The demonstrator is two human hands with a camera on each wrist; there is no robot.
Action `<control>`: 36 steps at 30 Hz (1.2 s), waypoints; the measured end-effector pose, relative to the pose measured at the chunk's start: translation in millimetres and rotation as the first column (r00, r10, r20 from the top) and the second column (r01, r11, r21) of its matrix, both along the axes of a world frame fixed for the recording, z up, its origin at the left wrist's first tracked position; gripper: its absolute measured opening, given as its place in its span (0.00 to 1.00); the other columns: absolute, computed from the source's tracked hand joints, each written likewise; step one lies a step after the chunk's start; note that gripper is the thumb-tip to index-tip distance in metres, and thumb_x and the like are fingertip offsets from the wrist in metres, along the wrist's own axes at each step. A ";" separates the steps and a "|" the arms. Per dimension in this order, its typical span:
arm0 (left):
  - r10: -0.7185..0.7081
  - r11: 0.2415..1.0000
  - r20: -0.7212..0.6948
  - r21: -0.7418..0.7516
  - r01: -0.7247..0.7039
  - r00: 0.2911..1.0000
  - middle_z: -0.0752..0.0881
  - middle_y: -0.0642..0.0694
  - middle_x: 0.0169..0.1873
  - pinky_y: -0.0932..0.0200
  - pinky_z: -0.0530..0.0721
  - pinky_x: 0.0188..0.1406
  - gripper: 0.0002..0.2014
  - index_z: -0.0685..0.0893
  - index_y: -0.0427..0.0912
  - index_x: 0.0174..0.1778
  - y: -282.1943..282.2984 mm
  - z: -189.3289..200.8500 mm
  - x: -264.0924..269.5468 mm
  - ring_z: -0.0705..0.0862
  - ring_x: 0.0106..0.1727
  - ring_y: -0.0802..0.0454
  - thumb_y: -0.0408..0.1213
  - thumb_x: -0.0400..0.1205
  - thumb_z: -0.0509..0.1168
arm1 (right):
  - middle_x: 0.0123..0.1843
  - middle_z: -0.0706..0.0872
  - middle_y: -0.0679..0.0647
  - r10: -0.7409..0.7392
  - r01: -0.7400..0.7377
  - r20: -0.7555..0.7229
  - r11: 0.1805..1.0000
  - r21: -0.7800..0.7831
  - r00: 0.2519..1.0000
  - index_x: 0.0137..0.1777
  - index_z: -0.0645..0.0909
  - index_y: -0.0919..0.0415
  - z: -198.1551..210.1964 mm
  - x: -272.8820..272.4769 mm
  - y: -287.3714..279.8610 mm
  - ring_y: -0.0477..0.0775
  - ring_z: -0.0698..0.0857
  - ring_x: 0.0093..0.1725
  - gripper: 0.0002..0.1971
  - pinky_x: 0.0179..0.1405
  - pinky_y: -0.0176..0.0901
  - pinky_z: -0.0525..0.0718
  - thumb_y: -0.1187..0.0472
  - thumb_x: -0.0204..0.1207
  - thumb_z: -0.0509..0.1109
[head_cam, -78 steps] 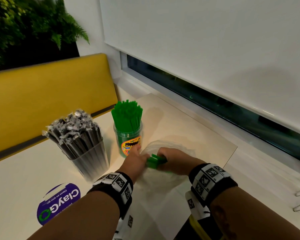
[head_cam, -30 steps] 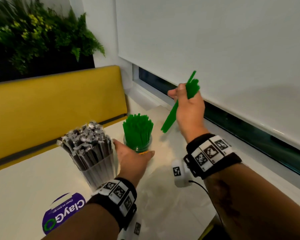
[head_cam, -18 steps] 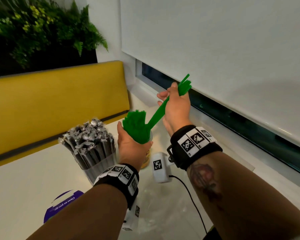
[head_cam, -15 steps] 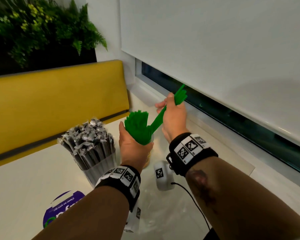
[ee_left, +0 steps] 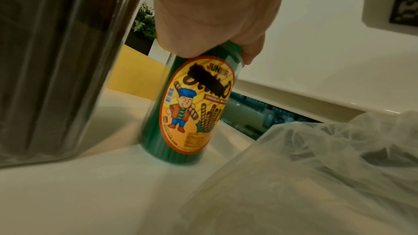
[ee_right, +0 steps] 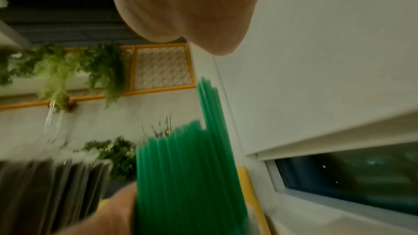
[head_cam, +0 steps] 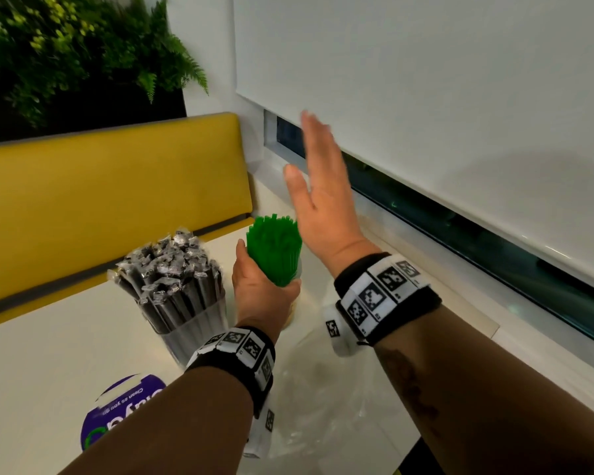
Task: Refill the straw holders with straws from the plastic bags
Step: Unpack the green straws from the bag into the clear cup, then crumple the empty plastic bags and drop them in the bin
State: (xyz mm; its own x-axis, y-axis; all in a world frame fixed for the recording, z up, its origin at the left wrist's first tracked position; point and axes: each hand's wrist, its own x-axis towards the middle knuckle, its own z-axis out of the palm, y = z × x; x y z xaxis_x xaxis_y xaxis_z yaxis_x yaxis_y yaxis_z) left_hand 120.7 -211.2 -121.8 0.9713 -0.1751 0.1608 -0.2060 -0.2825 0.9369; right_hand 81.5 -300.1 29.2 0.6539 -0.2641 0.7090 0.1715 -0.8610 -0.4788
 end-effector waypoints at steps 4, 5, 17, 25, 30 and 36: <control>0.023 0.998 0.040 0.065 -0.026 0.999 0.75 0.47 0.72 0.41 0.78 0.72 0.59 0.53 0.51 0.83 -3.8 -3.1 1.4 0.75 0.74 0.45 0.48 0.58 0.80 | 0.88 0.52 0.54 0.009 -0.097 -0.627 0.990 -0.106 0.779 0.87 0.49 0.55 -40.4 13.3 0.8 0.56 0.46 0.87 0.33 0.86 0.56 0.46 0.40 0.87 0.47; 0.017 0.997 0.041 0.071 -0.020 0.999 0.74 0.47 0.73 0.42 0.78 0.72 0.60 0.51 0.52 0.83 -3.7 -3.6 2.0 0.75 0.74 0.45 0.47 0.59 0.81 | 0.88 0.53 0.55 0.042 -0.108 -0.698 0.993 -0.051 0.715 0.87 0.51 0.56 -45.2 15.1 0.4 0.56 0.48 0.87 0.33 0.85 0.52 0.47 0.40 0.87 0.47; -0.170 0.986 0.136 0.022 0.168 0.976 0.64 0.42 0.82 0.45 0.65 0.83 0.56 0.50 0.47 0.86 32.6 16.8 -78.2 0.66 0.81 0.46 0.43 0.68 0.79 | 0.74 0.79 0.47 -0.043 0.369 -0.573 0.804 0.466 0.819 0.74 0.74 0.42 -29.9 -131.5 -105.8 0.52 0.77 0.72 0.18 0.74 0.52 0.73 0.50 0.85 0.62; -0.601 0.490 -0.317 0.580 0.651 0.734 0.45 0.48 0.86 0.38 0.59 0.82 0.56 0.35 0.53 0.85 18.5 -34.9 -138.6 0.53 0.86 0.46 0.53 0.73 0.71 | 0.72 0.75 0.57 -0.116 0.329 -0.913 0.944 0.021 0.391 0.86 0.39 0.45 -196.3 -201.2 -35.5 0.60 0.78 0.65 0.47 0.68 0.52 0.78 0.55 0.78 0.70; -0.470 0.752 -0.273 0.375 0.543 0.840 0.87 0.43 0.47 0.54 0.80 0.51 0.17 0.75 0.49 0.68 1.1 -41.0 -109.0 0.84 0.51 0.42 0.31 0.84 0.58 | 0.55 0.81 0.54 -0.306 0.179 -0.844 0.951 -0.251 0.440 0.65 0.81 0.51 -216.9 -208.2 -23.5 0.60 0.80 0.57 0.15 0.53 0.46 0.76 0.61 0.82 0.60; -0.226 0.964 -0.498 0.007 0.264 0.838 0.82 0.46 0.40 0.61 0.77 0.42 0.12 0.78 0.48 0.37 6.3 -19.4 -87.6 0.80 0.42 0.50 0.32 0.85 0.57 | 0.46 0.86 0.63 -0.160 0.451 -0.426 0.183 0.873 0.890 0.43 0.85 0.55 -177.5 -203.5 -39.7 0.61 0.84 0.40 0.14 0.40 0.54 0.82 0.68 0.80 0.60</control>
